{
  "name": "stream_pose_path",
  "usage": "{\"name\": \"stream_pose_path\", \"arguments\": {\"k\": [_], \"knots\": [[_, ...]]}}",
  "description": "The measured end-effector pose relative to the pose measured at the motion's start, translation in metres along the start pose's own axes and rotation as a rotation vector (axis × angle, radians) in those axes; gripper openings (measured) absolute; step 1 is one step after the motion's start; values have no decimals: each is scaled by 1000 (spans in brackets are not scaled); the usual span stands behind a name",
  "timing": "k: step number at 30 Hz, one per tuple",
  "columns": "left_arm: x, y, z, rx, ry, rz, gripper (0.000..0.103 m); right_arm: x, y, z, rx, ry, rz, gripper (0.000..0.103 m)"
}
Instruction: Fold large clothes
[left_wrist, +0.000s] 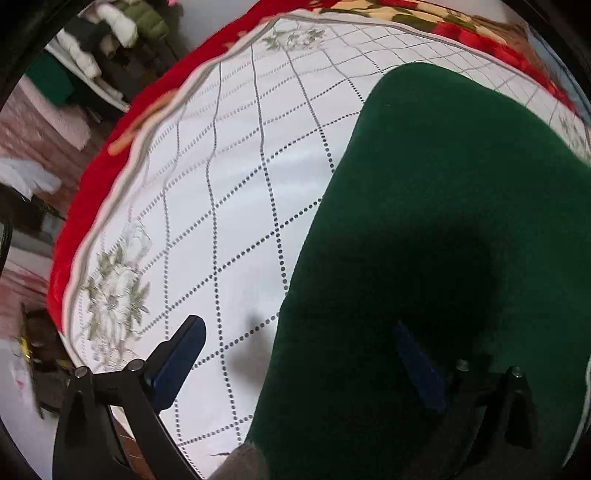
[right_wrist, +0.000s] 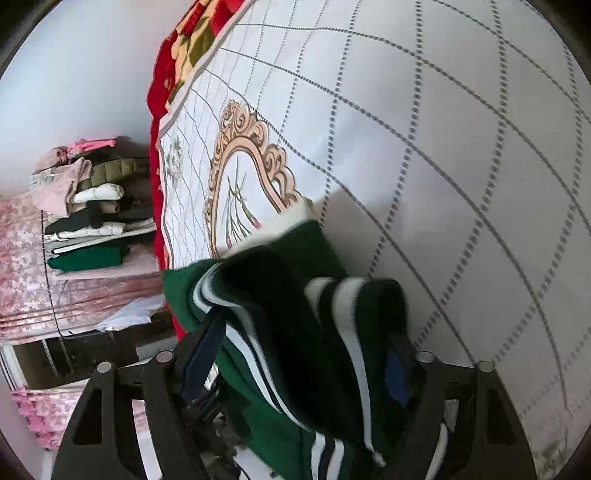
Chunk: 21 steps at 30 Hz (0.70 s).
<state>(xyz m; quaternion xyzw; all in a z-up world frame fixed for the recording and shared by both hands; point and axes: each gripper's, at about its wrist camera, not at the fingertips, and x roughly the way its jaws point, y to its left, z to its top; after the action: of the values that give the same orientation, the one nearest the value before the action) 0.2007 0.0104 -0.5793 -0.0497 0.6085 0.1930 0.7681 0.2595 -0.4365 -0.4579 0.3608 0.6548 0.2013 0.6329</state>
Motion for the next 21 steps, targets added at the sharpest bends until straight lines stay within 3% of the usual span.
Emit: {"name": "stream_pose_path", "arguments": {"k": [1,2,3,5,7,9,11,12,14,16,17,21], "knots": [[1,3,1,-34,18,-17,103,9,-1,5,-7,-6,-15,27],[3,8,3,-70,44,-39,103,7,3,4,-3,-20,-16,25],[2,13,4,-97,60,-59,103,9,6,7,5,-39,6,12],[-4,17,7,-120,77,-82,103,1,12,10,27,-88,20,11],[-15,15,8,-101,64,-52,103,-6,17,12,23,-129,-61,10],[-28,12,9,-69,47,-29,103,3,4,22,66,-119,-169,10],[-41,7,8,-38,37,-2,103,9,-8,31,119,-69,-158,12],[-43,9,7,-28,34,3,103,6,-11,34,138,-41,-121,13],[-55,6,4,1,23,21,103,-7,-9,31,138,-13,-86,26],[-62,3,0,20,19,32,103,-40,-8,8,116,-5,-86,62],[-65,0,-4,30,27,36,103,-49,-8,-3,115,-2,-81,69],[-63,-8,-20,46,78,14,103,-72,-22,-66,148,89,-87,70]]}}
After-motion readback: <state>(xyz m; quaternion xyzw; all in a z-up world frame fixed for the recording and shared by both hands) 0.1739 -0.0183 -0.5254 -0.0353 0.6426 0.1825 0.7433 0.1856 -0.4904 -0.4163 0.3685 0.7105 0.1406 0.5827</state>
